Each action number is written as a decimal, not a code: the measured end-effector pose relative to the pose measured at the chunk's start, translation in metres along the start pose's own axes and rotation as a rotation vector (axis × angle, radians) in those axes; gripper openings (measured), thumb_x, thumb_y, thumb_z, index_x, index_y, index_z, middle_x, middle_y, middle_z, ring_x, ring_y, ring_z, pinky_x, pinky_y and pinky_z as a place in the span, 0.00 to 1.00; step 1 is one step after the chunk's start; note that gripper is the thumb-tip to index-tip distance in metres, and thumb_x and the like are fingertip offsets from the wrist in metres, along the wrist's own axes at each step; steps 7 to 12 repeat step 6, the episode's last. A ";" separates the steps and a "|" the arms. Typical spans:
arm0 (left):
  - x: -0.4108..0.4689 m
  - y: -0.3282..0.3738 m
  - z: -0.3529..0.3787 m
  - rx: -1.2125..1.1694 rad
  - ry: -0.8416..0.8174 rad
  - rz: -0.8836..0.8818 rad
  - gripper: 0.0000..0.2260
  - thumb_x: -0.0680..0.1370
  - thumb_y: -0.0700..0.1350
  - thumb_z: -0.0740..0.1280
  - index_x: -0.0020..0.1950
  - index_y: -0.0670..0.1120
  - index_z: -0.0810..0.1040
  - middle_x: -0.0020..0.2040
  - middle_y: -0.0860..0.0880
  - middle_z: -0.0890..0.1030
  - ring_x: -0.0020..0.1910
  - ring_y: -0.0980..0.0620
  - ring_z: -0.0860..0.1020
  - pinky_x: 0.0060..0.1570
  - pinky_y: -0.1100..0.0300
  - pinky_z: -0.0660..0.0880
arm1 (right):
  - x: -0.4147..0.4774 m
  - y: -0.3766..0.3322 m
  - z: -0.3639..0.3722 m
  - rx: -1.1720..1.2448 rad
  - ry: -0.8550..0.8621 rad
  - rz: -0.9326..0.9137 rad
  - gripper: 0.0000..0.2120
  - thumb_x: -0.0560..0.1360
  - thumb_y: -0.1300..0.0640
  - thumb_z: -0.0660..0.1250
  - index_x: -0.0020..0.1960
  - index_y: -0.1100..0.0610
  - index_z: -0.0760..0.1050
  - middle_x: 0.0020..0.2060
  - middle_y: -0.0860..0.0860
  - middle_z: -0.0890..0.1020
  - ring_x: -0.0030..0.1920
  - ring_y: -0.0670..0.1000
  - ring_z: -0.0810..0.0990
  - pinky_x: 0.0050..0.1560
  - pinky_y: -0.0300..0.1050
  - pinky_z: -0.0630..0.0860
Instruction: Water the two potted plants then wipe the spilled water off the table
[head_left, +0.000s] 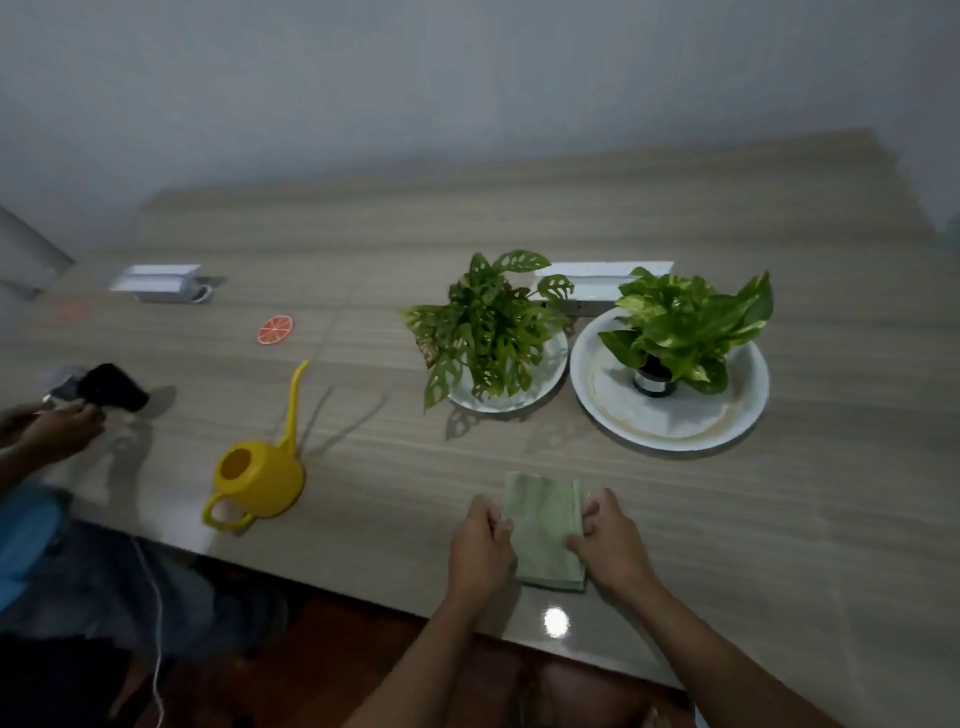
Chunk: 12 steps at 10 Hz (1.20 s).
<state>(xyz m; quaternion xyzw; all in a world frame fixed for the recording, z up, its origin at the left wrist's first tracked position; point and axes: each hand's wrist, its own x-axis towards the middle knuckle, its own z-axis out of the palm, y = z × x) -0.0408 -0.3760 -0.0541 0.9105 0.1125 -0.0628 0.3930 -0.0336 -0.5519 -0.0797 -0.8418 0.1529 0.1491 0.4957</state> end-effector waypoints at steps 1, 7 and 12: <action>0.023 -0.035 -0.049 0.038 0.067 -0.039 0.05 0.77 0.39 0.66 0.44 0.40 0.71 0.35 0.50 0.73 0.35 0.47 0.72 0.33 0.56 0.62 | 0.009 -0.037 0.050 -0.042 -0.106 -0.113 0.21 0.65 0.59 0.74 0.46 0.46 0.64 0.34 0.46 0.77 0.35 0.49 0.77 0.36 0.49 0.73; 0.121 -0.183 -0.185 0.120 0.114 -0.070 0.07 0.79 0.41 0.66 0.44 0.42 0.69 0.39 0.45 0.73 0.40 0.42 0.73 0.38 0.50 0.69 | 0.045 -0.152 0.233 -0.267 -0.235 -0.265 0.17 0.72 0.53 0.69 0.59 0.50 0.71 0.55 0.55 0.79 0.56 0.57 0.76 0.49 0.47 0.69; 0.121 -0.183 -0.185 0.120 0.114 -0.070 0.07 0.79 0.41 0.66 0.44 0.42 0.69 0.39 0.45 0.73 0.40 0.42 0.73 0.38 0.50 0.69 | 0.045 -0.152 0.233 -0.267 -0.235 -0.265 0.17 0.72 0.53 0.69 0.59 0.50 0.71 0.55 0.55 0.79 0.56 0.57 0.76 0.49 0.47 0.69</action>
